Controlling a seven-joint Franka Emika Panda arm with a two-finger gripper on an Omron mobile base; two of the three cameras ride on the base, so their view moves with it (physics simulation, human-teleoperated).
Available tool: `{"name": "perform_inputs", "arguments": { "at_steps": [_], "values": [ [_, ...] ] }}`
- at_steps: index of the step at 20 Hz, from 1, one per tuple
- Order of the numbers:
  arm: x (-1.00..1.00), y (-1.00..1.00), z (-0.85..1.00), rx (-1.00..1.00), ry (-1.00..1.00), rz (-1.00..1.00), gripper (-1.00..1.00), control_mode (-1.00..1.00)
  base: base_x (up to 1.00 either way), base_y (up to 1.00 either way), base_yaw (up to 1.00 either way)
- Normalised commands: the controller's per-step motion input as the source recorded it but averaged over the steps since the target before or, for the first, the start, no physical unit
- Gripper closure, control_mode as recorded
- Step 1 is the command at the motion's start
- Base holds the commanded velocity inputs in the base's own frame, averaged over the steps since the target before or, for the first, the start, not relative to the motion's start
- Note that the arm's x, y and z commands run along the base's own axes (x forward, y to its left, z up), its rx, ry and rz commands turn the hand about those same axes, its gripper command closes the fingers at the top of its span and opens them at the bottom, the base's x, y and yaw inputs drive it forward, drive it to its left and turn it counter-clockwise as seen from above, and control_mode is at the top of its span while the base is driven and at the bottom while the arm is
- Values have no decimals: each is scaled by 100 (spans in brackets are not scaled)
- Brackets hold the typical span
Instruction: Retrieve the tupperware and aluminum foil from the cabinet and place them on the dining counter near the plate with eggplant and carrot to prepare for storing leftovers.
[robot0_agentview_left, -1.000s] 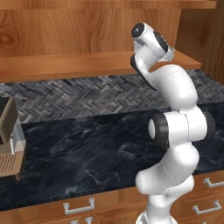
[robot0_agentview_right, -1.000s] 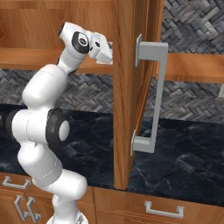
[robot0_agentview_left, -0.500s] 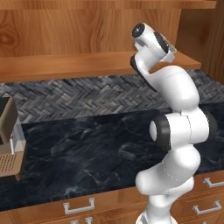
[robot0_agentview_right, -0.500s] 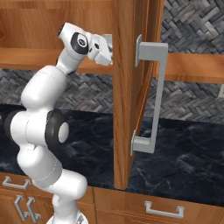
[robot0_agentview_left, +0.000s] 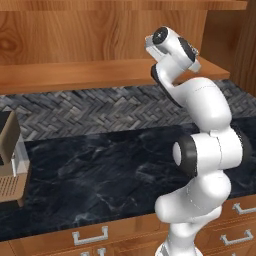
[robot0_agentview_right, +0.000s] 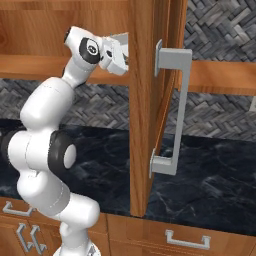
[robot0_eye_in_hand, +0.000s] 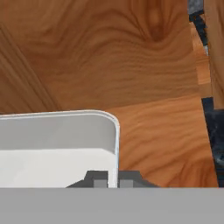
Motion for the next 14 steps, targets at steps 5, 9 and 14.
{"name": "perform_inputs", "arguments": {
  "at_steps": [5, 9, 14],
  "values": [
    [-96, 52, -1, -13, -15, 9, 100, -100, 0, 0, 0],
    [-100, 91, 0, -25, -4, 19, 100, -100, 0, 0, 0],
    [-100, 86, 5, -24, 4, 21, 100, -100, 0, 0, 0]
  ]
}}
